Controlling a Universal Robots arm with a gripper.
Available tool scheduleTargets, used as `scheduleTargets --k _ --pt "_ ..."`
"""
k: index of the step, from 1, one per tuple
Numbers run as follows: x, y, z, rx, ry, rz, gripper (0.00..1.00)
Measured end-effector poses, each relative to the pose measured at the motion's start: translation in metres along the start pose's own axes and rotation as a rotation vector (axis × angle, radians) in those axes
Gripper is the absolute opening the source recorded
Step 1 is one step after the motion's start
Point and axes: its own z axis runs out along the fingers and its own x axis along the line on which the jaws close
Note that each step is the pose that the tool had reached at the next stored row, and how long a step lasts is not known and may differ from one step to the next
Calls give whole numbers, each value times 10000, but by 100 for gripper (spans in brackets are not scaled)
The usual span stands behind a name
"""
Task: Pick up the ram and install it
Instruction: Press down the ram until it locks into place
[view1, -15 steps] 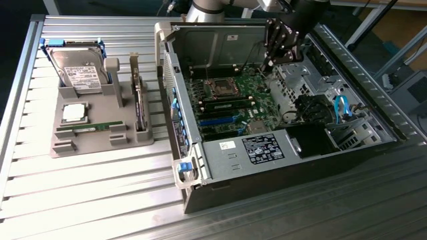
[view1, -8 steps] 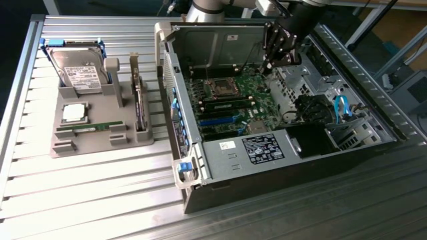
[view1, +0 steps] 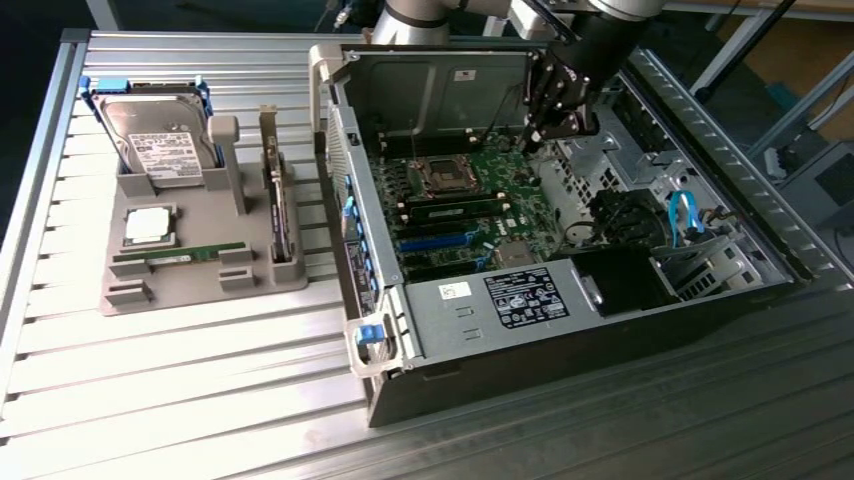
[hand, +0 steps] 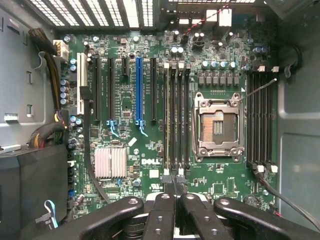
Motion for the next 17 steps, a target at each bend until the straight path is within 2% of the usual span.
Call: scheduleTargets --k 17 --pt "5 -9 187 0 -1 0 11"
